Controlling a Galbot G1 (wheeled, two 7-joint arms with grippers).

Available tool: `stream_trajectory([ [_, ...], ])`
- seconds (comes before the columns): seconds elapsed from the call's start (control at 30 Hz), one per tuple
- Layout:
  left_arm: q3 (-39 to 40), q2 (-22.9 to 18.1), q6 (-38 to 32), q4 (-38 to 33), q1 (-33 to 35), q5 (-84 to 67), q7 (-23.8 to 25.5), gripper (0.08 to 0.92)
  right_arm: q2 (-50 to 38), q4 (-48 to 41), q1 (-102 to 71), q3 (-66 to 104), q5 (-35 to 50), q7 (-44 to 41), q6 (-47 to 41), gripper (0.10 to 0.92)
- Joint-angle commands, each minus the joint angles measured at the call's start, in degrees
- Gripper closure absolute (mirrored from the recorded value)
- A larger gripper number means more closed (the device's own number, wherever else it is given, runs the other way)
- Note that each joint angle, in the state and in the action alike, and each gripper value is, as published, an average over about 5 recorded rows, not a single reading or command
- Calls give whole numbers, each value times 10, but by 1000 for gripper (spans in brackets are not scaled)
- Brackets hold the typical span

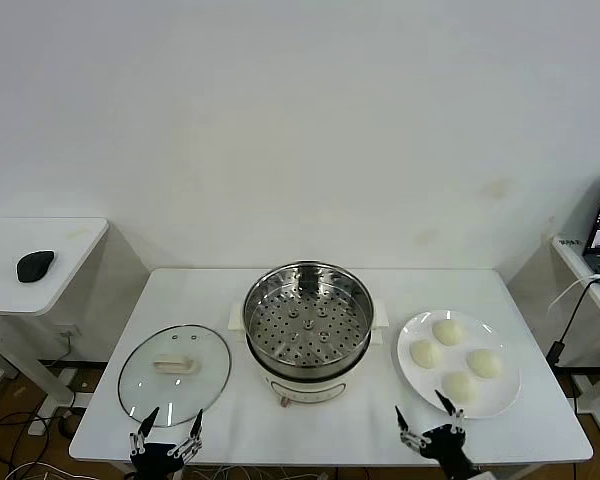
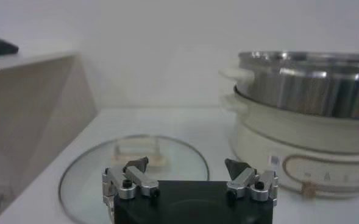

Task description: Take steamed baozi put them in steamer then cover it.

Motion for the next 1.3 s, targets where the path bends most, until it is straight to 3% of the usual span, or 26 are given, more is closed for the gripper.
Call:
stream_trajectory([
  [0.03, -2, 12, 6, -5, -15, 25, 13, 177, -116, -12, 52, 79, -89, -57, -23, 203],
  [0.27, 0, 13, 1, 11, -26, 51, 14, 177, -269, -59, 126, 79, -113, -170, -98, 203],
  [0.43, -6, 14, 1, 13, -24, 54, 13, 177, -379, -122, 232, 21, -122, -253, -84, 203],
  [0.63, -14, 13, 2, 13, -25, 54, 9, 177, -440, -210, 402, -136, -122, -363, -63, 203],
  [0.93, -29, 16, 0, 21, -25, 53, -1, 177, -450, -366, 713, -464, -109, -498, -50, 203],
  [1.3, -33, 15, 1, 26, -32, 56, -1, 177, -355, -503, 870, -652, -118, -513, -22, 203],
])
